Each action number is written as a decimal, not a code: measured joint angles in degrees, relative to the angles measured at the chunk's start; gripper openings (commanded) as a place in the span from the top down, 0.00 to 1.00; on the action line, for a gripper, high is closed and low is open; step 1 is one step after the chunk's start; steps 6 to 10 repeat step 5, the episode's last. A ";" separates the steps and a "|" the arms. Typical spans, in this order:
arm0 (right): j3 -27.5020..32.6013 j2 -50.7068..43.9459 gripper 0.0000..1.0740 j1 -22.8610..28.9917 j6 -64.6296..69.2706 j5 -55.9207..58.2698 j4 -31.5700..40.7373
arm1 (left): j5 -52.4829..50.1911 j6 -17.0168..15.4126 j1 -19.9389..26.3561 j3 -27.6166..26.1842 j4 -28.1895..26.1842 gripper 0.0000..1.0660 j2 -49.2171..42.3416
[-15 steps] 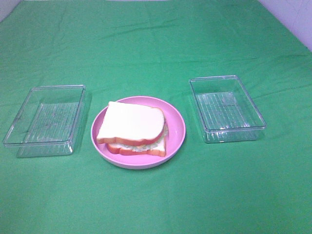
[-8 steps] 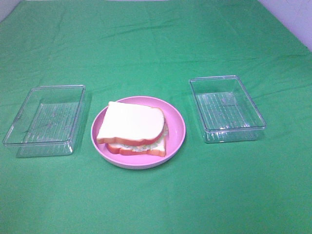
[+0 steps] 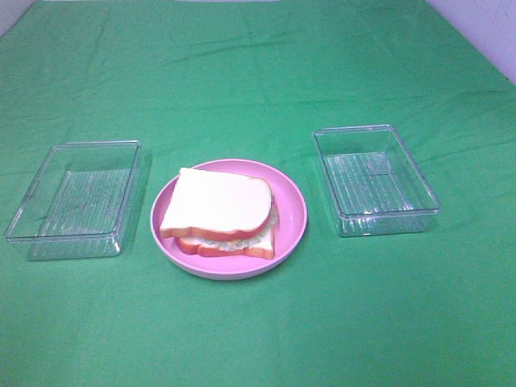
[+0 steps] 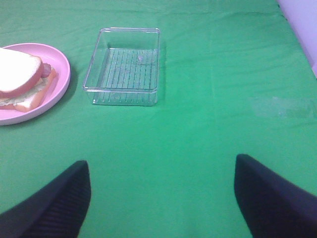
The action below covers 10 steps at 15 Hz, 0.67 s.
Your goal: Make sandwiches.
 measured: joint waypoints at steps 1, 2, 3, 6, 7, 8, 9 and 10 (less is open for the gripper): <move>0.00 0.00 0.29 0.00 0.00 0.00 0.00 | 0.00 0.00 0.00 0.00 0.00 0.32 0.00; 0.00 0.00 0.29 0.00 0.00 0.00 0.00 | 0.00 0.00 0.00 0.00 0.00 0.32 0.00; 0.00 0.00 0.29 0.00 0.00 0.00 0.00 | 0.00 0.00 0.00 0.00 0.00 0.32 0.00; 0.00 0.00 0.29 0.00 0.00 0.00 0.00 | 0.00 0.00 0.00 0.00 0.00 0.32 0.00; 0.00 0.00 0.29 0.00 0.00 0.00 0.00 | 0.00 0.00 0.00 0.00 0.00 0.32 0.00; 0.00 0.00 0.29 0.00 0.00 0.00 0.00 | 0.00 0.00 0.00 0.00 0.00 0.32 0.00; 0.00 0.00 0.29 0.00 0.00 0.00 0.00 | 0.00 0.00 0.00 0.00 0.00 0.32 0.00; 0.00 0.00 0.29 0.00 0.00 0.00 0.00 | 0.00 0.00 0.00 0.00 0.00 0.32 0.00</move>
